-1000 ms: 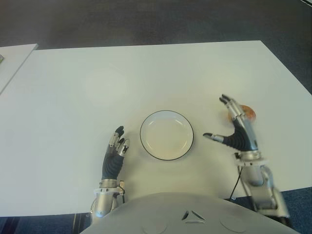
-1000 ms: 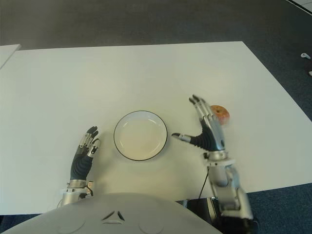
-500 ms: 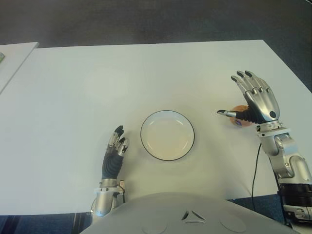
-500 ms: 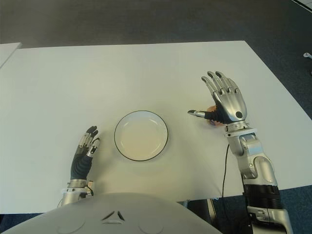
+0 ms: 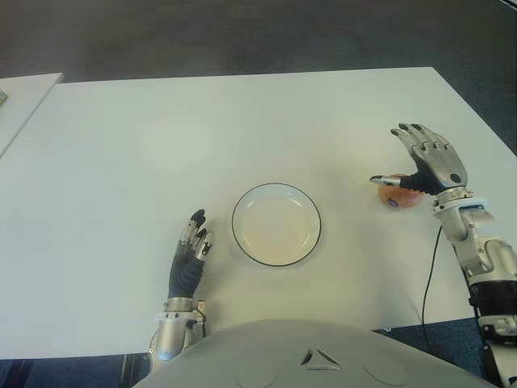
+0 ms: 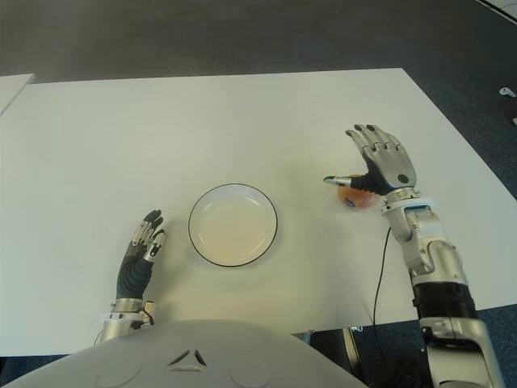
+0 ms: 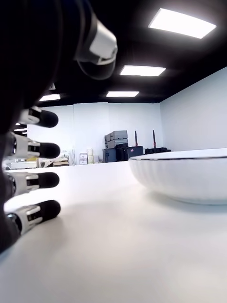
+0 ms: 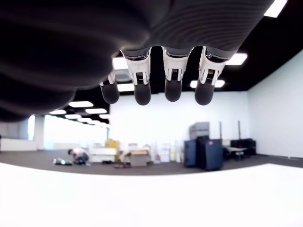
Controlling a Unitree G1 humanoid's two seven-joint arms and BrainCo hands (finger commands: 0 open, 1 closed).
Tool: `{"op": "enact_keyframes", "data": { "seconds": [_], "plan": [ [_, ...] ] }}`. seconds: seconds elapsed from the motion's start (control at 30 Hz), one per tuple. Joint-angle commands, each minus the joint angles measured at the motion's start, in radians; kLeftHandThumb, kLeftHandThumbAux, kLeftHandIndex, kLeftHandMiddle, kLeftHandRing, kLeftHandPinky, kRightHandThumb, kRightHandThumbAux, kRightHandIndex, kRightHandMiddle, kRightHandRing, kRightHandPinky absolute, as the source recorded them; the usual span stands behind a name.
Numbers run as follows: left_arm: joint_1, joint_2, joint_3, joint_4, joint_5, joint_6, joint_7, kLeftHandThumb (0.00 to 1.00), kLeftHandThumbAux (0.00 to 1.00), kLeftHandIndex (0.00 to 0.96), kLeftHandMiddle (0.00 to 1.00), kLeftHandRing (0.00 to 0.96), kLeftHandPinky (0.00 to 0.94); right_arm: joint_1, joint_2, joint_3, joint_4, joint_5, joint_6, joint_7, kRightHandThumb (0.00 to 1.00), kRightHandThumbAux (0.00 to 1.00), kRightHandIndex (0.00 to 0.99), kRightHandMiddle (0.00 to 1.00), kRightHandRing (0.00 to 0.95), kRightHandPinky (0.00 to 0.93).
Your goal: Put the apples into the plate.
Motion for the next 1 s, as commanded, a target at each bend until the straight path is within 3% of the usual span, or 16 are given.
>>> {"op": "enact_keyframes", "data": {
  "seconds": [0.03, 1.0],
  "plan": [
    [0.018, 0.015, 0.005, 0.01, -0.002, -0.008, -0.014, 0.061, 0.371, 0.0, 0.0, 0.0, 0.022, -0.044, -0.026, 0.038, 0.14, 0.031, -0.01, -0.022, 0.279, 0.209, 0.0, 0.0, 0.0, 0.0],
    [0.03, 0.041, 0.008, 0.01, -0.008, -0.026, -0.028, 0.062, 0.362, 0.0, 0.0, 0.0, 0.018, -0.015, -0.032, 0.141, 0.291, 0.116, 0.0, -0.122, 0.306, 0.223, 0.0, 0.0, 0.0, 0.0]
  ]
}}
